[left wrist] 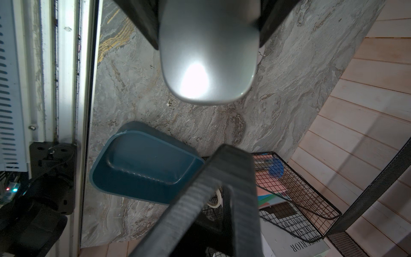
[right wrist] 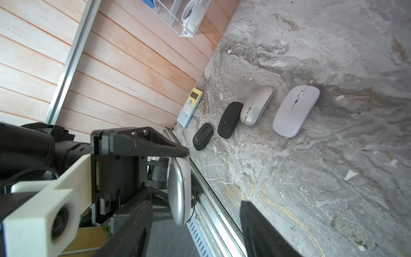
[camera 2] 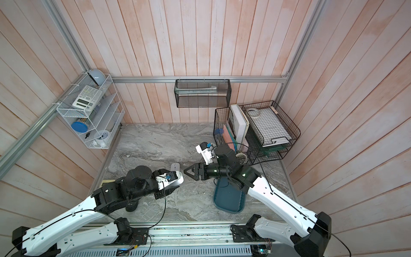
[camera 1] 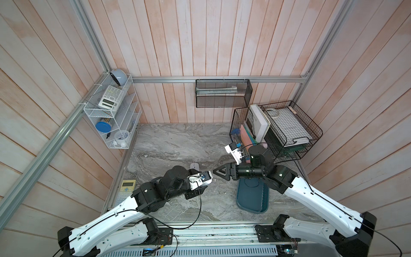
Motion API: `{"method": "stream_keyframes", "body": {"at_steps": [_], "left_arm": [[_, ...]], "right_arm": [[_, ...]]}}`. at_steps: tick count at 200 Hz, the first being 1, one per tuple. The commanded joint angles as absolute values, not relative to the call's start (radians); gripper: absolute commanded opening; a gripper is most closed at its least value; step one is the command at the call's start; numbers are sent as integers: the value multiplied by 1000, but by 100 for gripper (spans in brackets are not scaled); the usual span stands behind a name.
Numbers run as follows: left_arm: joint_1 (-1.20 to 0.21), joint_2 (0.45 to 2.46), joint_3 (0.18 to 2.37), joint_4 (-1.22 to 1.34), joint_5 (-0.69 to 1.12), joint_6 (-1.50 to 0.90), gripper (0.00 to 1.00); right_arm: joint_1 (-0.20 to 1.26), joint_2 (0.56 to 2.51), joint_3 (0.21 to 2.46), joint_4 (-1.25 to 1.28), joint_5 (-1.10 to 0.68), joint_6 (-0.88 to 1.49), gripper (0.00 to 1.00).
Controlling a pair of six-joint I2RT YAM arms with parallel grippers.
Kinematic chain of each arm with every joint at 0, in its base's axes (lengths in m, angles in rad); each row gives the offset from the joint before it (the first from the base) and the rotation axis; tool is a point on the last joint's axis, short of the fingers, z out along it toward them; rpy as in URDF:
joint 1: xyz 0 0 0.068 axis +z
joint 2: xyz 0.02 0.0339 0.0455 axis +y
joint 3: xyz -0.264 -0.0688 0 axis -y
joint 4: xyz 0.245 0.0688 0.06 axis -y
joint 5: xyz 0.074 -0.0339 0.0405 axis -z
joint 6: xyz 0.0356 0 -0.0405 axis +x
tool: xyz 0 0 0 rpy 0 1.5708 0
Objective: Put the mouse in the storage box
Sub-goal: Pick up the mouse from the center of the board.
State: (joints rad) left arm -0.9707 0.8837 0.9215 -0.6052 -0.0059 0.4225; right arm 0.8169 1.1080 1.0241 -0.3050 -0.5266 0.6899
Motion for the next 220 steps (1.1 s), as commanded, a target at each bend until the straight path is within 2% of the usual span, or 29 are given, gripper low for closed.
{"method": "stream_keyframes", "body": {"at_steps": [1, 92, 178, 220], "left_arm": [[-974, 876, 912, -575, 10, 424, 51], [-974, 879, 911, -577, 3, 421, 51], [-973, 880, 910, -577, 3, 420, 51], [-974, 882, 907, -578, -2, 419, 52]], "right_arm": [[853, 1137, 1029, -235, -546, 722, 67], [943, 1250, 1022, -104, -562, 790, 59], [947, 1276, 1006, -72, -572, 810, 30], [948, 1288, 1006, -64, -582, 821, 12]]}}
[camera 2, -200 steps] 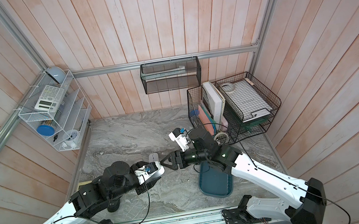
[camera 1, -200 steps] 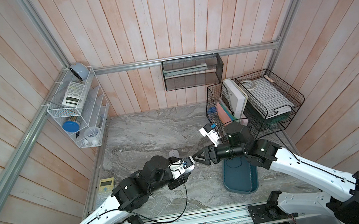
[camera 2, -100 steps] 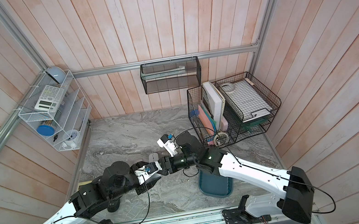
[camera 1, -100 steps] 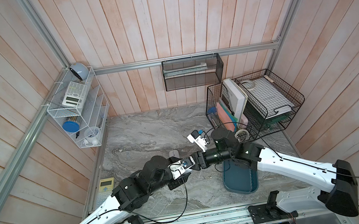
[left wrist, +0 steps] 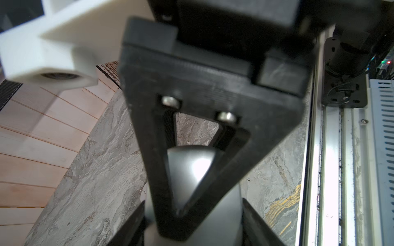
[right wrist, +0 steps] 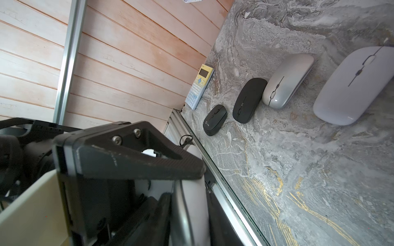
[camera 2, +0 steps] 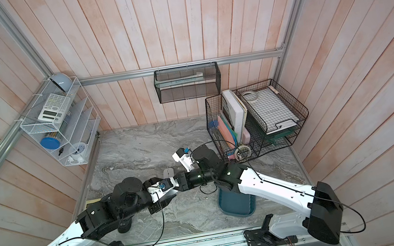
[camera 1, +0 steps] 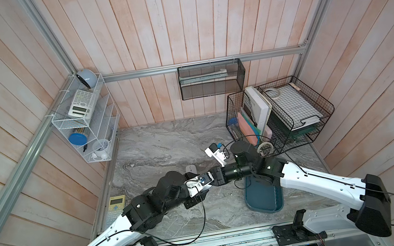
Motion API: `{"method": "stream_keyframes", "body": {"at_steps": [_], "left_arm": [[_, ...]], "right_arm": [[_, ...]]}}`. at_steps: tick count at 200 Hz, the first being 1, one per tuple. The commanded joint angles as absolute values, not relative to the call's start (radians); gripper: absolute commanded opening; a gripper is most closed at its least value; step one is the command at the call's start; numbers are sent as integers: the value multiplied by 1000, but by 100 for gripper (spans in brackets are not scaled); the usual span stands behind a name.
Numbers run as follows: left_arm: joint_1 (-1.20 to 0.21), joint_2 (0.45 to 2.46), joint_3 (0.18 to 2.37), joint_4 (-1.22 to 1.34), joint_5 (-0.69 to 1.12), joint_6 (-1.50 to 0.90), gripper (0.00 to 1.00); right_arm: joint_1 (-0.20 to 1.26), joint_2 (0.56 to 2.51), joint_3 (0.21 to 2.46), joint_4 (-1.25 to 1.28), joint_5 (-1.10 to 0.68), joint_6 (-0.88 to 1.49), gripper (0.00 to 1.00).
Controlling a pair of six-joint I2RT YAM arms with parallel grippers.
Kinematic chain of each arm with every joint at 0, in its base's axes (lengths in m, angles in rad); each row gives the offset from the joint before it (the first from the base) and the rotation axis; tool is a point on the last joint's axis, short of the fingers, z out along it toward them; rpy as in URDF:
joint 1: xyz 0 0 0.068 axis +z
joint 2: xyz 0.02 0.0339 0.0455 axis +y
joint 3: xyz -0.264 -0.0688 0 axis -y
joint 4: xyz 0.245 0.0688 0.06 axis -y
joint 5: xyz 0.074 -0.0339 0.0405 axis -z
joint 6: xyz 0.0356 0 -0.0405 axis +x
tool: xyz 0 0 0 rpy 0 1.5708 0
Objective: Put the mouse in the storage box
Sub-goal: Pick up the mouse from the center of the board, then move the storage box to the center of the board.
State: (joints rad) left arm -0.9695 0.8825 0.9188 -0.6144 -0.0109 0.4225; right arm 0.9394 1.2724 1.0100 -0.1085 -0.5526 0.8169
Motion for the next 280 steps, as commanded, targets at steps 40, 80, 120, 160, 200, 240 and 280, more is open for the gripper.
{"method": "stream_keyframes", "body": {"at_steps": [40, 80, 120, 160, 200, 240, 280], "left_arm": [[-973, 876, 893, -564, -23, 409, 71], [-973, 870, 879, -550, -51, 397, 100], [-974, 847, 884, -549, -63, 384, 100], [-973, 825, 910, -570, -200, 322, 100], [-973, 789, 947, -646, -295, 189, 100], [-974, 686, 881, -643, -299, 123, 100], [-973, 688, 848, -638, -318, 120, 100]], "right_arm": [[946, 1281, 1009, -72, -564, 818, 0], [940, 1279, 1012, -89, -543, 800, 0], [887, 1263, 995, -136, -508, 762, 0], [655, 1193, 926, -241, -482, 692, 0], [341, 1044, 803, -323, -459, 654, 0], [212, 929, 808, -536, -263, 548, 0], [194, 892, 815, -644, -196, 511, 0]]}}
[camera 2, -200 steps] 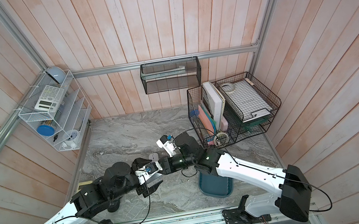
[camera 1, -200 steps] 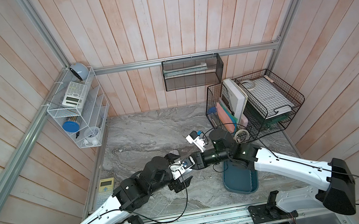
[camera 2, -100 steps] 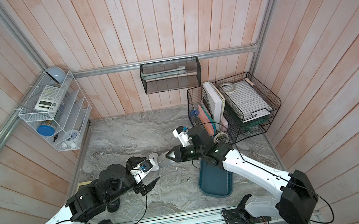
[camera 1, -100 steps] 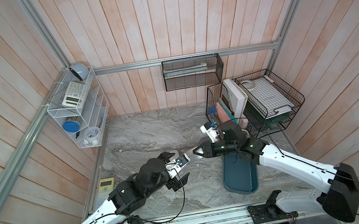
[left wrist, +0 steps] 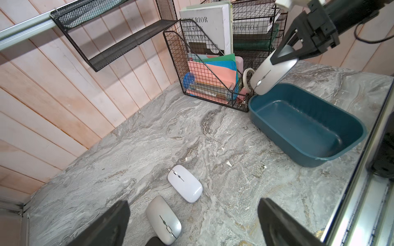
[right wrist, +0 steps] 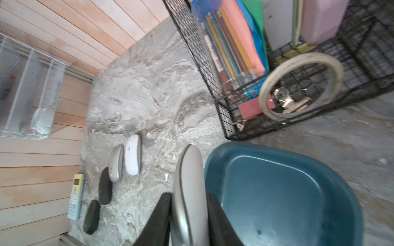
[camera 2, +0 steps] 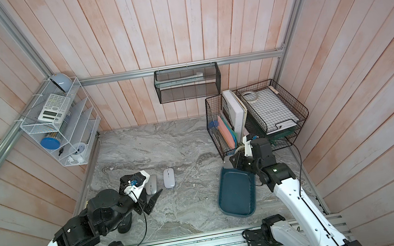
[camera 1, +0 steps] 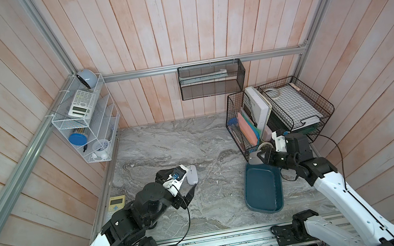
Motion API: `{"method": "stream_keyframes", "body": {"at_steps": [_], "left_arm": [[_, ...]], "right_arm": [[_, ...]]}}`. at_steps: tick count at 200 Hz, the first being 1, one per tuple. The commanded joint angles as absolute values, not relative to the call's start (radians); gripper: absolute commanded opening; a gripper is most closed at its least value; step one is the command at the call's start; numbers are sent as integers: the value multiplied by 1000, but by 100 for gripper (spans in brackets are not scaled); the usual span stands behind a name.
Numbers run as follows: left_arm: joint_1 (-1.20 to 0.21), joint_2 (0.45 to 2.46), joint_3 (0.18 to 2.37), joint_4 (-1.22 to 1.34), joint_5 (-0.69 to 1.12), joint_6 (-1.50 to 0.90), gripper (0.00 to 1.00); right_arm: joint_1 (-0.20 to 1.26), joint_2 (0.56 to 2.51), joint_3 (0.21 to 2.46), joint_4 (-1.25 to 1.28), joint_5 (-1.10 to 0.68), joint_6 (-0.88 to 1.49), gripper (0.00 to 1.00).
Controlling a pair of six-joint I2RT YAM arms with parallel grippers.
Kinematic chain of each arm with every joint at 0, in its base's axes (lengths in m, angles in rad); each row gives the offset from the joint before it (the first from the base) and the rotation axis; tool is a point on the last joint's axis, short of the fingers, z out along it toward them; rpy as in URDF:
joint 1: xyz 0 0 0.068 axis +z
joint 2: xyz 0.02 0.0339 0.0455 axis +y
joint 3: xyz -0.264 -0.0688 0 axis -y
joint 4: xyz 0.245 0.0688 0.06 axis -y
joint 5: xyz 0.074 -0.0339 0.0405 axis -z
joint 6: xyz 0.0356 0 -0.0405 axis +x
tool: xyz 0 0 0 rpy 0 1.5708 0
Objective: Put the mouse in the storage box
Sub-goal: Move the storage box to the center of the board.
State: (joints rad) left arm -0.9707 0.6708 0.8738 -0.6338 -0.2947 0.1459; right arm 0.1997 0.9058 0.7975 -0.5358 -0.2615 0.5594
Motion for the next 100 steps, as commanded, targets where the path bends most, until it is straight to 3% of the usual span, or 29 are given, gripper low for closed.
{"method": "stream_keyframes", "body": {"at_steps": [1, 43, 100], "left_arm": [[-974, 689, 848, -639, -319, 120, 100], [-974, 731, 849, -661, -339, 121, 100], [-974, 696, 822, -642, -330, 123, 100]], "right_arm": [[194, 892, 815, -646, -196, 511, 0], [194, 923, 779, -639, -179, 501, 0], [213, 1043, 689, -447, -234, 569, 0]]}}
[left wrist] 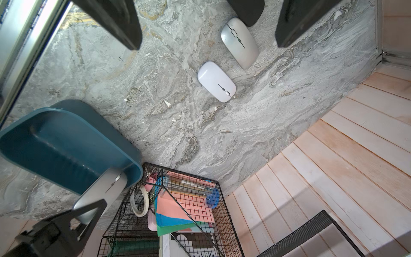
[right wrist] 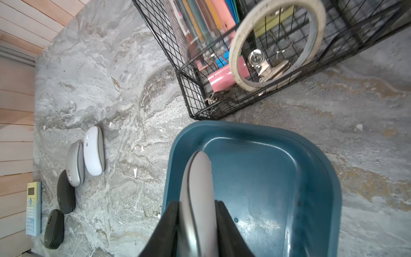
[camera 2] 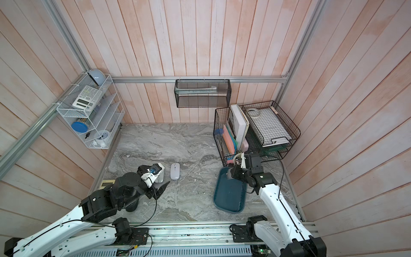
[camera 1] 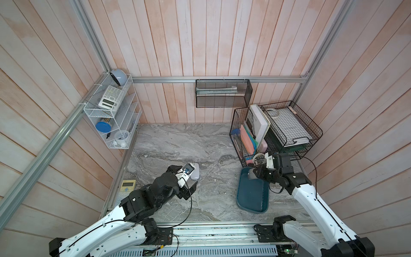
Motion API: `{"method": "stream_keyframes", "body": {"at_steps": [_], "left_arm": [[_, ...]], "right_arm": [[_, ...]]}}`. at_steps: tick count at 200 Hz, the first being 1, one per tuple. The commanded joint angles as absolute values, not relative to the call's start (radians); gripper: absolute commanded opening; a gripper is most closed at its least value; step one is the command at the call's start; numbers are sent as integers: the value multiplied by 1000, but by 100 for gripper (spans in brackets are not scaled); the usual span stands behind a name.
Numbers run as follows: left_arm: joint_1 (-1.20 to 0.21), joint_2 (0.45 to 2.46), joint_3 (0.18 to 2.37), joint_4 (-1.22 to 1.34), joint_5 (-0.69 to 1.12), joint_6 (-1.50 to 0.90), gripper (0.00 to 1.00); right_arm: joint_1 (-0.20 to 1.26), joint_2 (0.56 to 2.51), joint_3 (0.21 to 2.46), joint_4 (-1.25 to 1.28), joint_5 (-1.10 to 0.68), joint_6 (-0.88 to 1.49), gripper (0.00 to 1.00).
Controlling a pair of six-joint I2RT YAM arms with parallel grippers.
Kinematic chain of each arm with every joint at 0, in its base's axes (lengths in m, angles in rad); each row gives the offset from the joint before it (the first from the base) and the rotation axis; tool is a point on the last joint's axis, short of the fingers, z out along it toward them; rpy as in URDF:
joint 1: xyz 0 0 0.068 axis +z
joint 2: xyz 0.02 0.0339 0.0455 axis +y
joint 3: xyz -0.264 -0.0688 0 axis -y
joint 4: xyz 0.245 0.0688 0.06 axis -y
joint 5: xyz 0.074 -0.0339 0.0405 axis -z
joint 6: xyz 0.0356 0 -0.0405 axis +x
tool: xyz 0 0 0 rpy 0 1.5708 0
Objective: Put the mouse in the storage box
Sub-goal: Move the storage box to the center of the board.
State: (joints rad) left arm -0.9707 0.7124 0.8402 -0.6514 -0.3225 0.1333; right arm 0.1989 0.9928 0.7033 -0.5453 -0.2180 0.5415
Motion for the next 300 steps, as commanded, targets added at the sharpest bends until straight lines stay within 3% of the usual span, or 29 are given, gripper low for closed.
{"method": "stream_keyframes", "body": {"at_steps": [1, 145, 218, 279, 300], "left_arm": [[-974, 696, 821, -642, -331, 123, 100], [-973, 710, 813, -641, -317, 120, 100], [-974, 712, 808, -637, -308, 118, 100], [-974, 717, 805, -638, -305, 115, 100], [-973, 717, 807, -638, -301, 114, 100]], "right_arm": [[213, 1046, 689, -445, -232, 569, 0], [396, 1327, 741, -208, -292, 638, 0], [327, 1367, 783, -295, -341, 584, 0], [285, 1396, 788, -353, -374, 543, 17], [265, 1394, 782, -364, -373, 537, 29]]}}
